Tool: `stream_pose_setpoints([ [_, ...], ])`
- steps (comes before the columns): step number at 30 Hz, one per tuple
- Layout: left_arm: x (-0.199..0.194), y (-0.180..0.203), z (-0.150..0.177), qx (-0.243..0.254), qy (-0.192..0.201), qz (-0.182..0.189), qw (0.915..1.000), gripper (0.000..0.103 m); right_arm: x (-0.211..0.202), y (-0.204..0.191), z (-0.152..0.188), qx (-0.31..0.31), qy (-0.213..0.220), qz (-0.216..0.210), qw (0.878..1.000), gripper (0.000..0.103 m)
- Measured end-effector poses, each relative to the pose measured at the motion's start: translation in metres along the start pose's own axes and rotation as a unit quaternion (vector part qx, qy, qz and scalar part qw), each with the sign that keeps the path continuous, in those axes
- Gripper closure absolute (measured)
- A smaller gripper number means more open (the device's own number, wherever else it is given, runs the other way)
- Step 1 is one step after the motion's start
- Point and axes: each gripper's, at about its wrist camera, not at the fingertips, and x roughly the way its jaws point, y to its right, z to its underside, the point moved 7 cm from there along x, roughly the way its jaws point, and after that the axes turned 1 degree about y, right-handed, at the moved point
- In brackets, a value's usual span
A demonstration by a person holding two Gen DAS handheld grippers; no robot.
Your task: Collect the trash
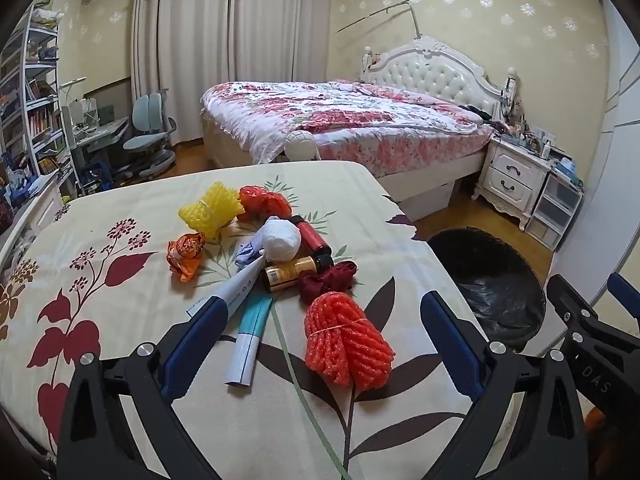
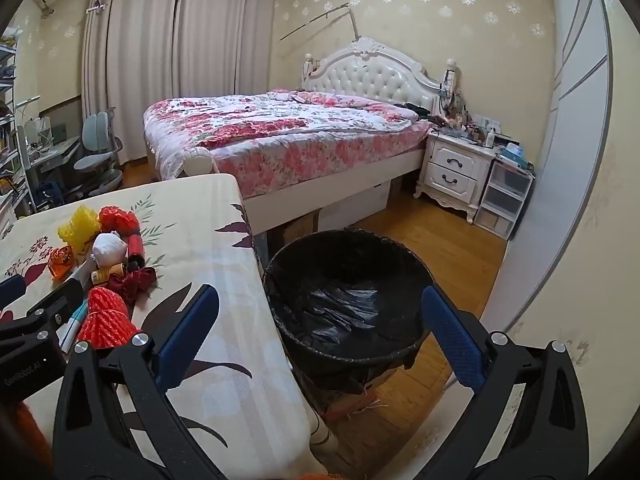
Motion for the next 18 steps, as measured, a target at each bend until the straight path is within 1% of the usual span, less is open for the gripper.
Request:
stream_pose_setpoints([
  [5,0.0020,-0.0011,0.0027,0.002,-0.003,-0.002,1.0000,0.007,-0.0064,0.0029,-0.0094,0.003,-0.004,0.003,1.000,0.004],
  [18,0.0031,0.0000,0.0059,0.001,-0.008,-0.004,1.0000,0.007,-0.0037,0.0042,-0.0084,0.010,-0.014,-0.006,1.000,0.004],
])
